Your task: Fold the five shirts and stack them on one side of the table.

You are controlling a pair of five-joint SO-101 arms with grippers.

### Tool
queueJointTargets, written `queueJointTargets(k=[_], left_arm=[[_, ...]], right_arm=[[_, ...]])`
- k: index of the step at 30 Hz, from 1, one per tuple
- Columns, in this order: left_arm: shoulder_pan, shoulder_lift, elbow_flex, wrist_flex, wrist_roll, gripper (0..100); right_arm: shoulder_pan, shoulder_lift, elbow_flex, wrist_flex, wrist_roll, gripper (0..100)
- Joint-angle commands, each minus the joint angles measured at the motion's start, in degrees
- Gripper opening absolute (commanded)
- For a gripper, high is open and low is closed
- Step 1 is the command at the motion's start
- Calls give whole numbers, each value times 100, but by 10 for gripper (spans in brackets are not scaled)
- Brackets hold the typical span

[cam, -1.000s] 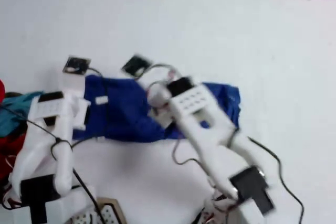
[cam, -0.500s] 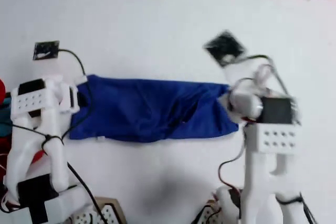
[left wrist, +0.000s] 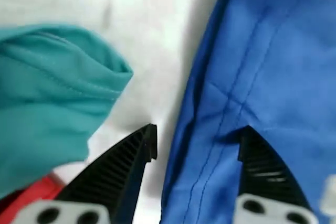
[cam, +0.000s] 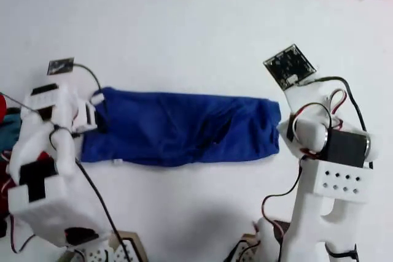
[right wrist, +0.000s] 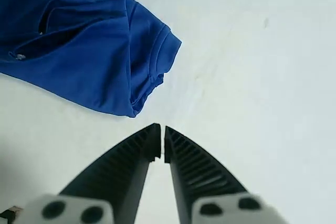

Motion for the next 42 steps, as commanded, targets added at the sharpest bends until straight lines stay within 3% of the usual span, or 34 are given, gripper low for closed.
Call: queueJointTargets(k=[1, 8, 14, 16, 20, 21, 27, 35, 38, 42], left_arm=[[114, 404, -646, 431, 53, 267], [800, 1732, -1833, 1697, 62, 264], [905, 2664, -3002, 2699, 44, 260], [888, 2919, -3354, 2989, 35, 214], [879, 3297, -3943, 3393, 44, 11], [870, 3349, -4040, 3481, 44, 28], [475, 3095, -4620, 4026, -352, 25], [123, 1231, -4259, 4079, -905, 24], [440, 466, -3574, 4079, -897, 24], [1442, -448, -2712, 4079, -897, 24]], right_arm=[[66, -171, -220, 119, 26, 20], [92, -180, -229, 277, 26, 20], [400, -180, -211, 444, 62, 20], [690, -180, -211, 435, 70, 20], [1262, -180, -97, 418, 360, 20], [1393, -180, 79, 295, 448, 20], [2387, -180, 2224, -1516, 554, 20], [3090, -154, 4941, -4646, 510, 20], [3108, -154, 5521, -5182, 501, 20], [3116, -145, 5820, -5710, 44, 20]])
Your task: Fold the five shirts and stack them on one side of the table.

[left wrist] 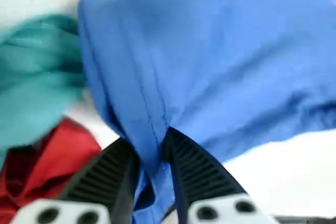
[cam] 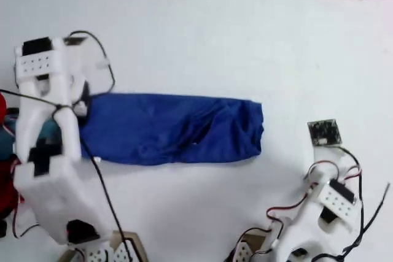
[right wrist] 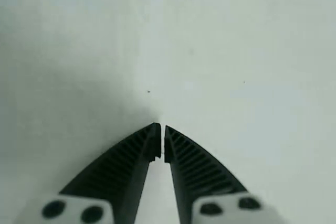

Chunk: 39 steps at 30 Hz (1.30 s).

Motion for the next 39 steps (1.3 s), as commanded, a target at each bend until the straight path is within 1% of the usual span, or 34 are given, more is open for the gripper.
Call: queueJointTargets(k=[1, 4, 6, 8, 12, 15, 21, 26, 30, 34, 36, 39], left_arm=[[1064, -1037, 532, 123, -62, 24], [2092, -1442, 620, 114, -44, 24], [2760, -1574, 479, 105, -26, 24], [3332, -1591, 207, 97, 211, 24], [4237, -1574, -541, -53, 519, 24], [4721, -1574, -901, -422, 510, 24], [5204, -1530, -927, -1433, 510, 24], [5442, -721, -1200, -1785, 510, 24], [5530, 97, -2018, -1618, 510, 24], [5547, 782, -2976, -1116, 510, 41], [5503, 1108, -3415, -809, 510, 107], [5451, 1459, -4110, -316, 510, 249]], right_arm=[[92, -127, 79, -497, -536, 20], [84, -110, 97, -655, -835, 20], [92, -119, 158, -673, -870, 20], [92, -119, 167, -673, -905, 20], [92, -119, 167, -673, -914, 20], [92, -119, 167, -673, -914, 20], [92, -119, 176, -673, -914, 20], [92, -119, 176, -673, -914, 20], [92, -119, 176, -673, -914, 20], [92, -119, 176, -673, -914, 20], [92, -119, 176, -673, -914, 20], [92, -119, 176, -673, -914, 20]])
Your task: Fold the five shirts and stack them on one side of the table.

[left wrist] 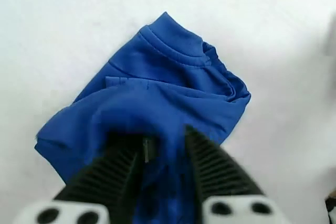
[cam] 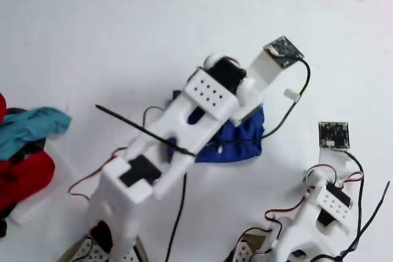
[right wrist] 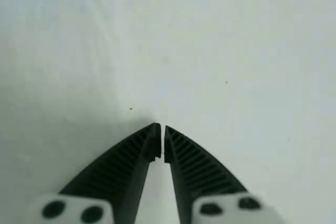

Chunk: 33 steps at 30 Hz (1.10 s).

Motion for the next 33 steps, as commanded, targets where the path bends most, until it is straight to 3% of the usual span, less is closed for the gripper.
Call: queueJointTargets(k=[1, 6, 10, 14, 23, 33], left_arm=[[-79, 158, -1033, 554, 62, 262], [-519, 193, -2097, 844, 26, 240], [-958, 299, -2009, 853, 26, 216], [-923, 475, -910, 835, 26, 10], [-404, 519, 435, 290, 35, 25], [-316, 527, 1437, -1398, 53, 25]], right_arm=[[48, -119, -18, -101, -53, 20], [40, -119, -18, -101, -53, 20], [31, -119, -18, -101, -53, 20], [13, -119, -18, -101, -53, 20], [13, -119, -18, -101, -53, 20], [13, -119, -18, -101, -53, 20]])
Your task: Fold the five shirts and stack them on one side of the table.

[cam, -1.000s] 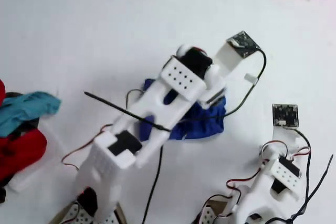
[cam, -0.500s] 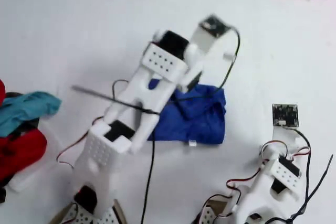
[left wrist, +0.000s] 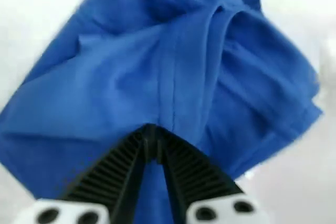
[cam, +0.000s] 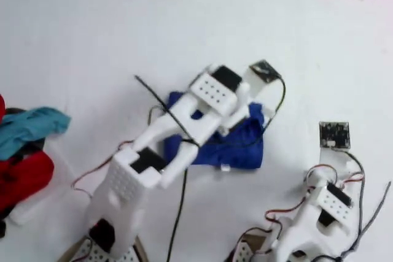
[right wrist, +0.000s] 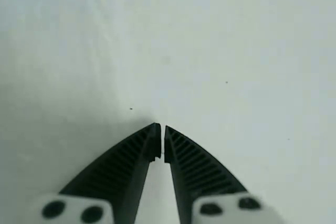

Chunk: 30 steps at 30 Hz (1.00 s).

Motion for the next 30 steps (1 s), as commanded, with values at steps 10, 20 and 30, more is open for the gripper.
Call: queueJointTargets(k=[10, 20, 30], left_arm=[[-809, -255, -365, -1213, 79, 25], [-730, 26, -813, 1556, 70, 25], [-53, 747, -1182, 1187, 88, 25]], right_arm=[[13, -119, -18, -101, -53, 20], [4, -110, -9, -163, -53, 20], [4, -110, -9, -163, -53, 20]])
